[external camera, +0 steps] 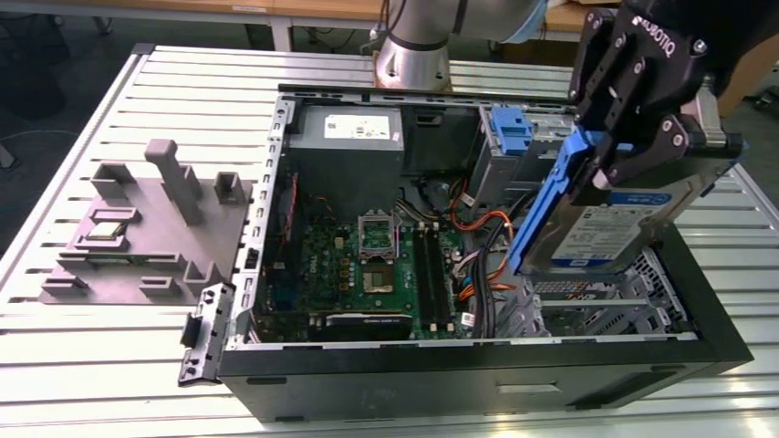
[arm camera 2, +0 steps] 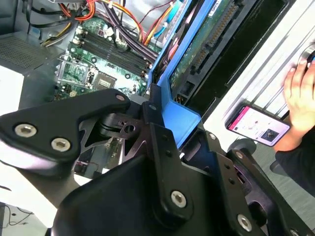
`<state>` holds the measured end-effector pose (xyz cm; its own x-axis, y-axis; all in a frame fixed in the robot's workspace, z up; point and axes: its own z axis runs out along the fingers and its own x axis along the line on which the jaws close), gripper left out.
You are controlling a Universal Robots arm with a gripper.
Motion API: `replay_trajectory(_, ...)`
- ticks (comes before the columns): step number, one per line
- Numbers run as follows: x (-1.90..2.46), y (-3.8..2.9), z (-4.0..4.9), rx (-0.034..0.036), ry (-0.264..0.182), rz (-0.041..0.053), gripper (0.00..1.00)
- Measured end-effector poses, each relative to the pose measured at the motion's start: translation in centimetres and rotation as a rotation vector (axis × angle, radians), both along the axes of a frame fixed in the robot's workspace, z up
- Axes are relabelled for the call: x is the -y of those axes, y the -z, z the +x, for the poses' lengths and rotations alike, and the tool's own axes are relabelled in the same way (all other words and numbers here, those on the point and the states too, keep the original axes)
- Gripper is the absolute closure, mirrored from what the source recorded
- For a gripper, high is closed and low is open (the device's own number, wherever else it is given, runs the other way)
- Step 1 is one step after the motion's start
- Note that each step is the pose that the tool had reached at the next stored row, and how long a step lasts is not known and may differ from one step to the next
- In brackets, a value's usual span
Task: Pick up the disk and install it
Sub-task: 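Insert the disk into the insertion slot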
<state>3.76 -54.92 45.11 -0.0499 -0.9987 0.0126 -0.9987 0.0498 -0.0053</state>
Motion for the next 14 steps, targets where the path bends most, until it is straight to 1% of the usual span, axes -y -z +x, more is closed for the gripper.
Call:
replay_trajectory(4, 0.24, 0.07, 0.83, 0.0000, 0.000, -0.0002, 0.63)
replay_trajectory(9, 0.38, 0.25, 1.89, 0.0000, 0.000, 0.0000, 0.63)
replay_trajectory(14, 0.72, 0.64, 2.25, 0.0000, 0.002, 0.0000, 0.63)
